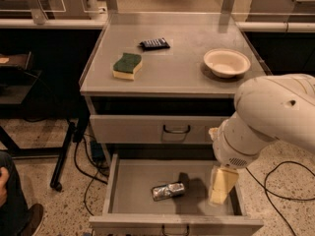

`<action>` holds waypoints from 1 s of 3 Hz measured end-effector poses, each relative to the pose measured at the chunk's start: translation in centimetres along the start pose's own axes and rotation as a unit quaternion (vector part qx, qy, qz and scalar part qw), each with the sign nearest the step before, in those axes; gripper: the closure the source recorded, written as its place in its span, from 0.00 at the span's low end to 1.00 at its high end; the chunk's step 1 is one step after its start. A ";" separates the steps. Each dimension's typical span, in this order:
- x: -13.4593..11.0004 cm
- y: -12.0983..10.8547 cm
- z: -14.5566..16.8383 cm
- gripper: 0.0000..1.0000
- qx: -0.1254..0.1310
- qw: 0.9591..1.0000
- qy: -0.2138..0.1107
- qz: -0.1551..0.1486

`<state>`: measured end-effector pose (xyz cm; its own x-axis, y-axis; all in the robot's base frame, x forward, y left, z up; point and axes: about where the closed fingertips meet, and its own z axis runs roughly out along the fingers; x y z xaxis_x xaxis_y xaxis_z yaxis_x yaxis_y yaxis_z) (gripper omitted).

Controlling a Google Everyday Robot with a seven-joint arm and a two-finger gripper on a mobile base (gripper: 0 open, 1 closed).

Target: Pick redbull can from middle drawer and place on counter

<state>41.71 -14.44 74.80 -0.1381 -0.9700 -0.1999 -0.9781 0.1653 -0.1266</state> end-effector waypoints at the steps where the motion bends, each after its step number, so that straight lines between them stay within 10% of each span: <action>1: -0.5 -0.6 2.6 0.00 -0.003 1.000 -0.017 0.003; 3: -1.3 -2.2 7.7 0.00 -0.016 0.999 -0.035 0.007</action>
Offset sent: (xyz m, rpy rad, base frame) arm 0.0599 0.0355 -0.1113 0.1104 0.0353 0.0008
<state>45.23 -12.14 67.84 -0.1417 -0.9526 -0.2693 -0.9806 0.1722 -0.0932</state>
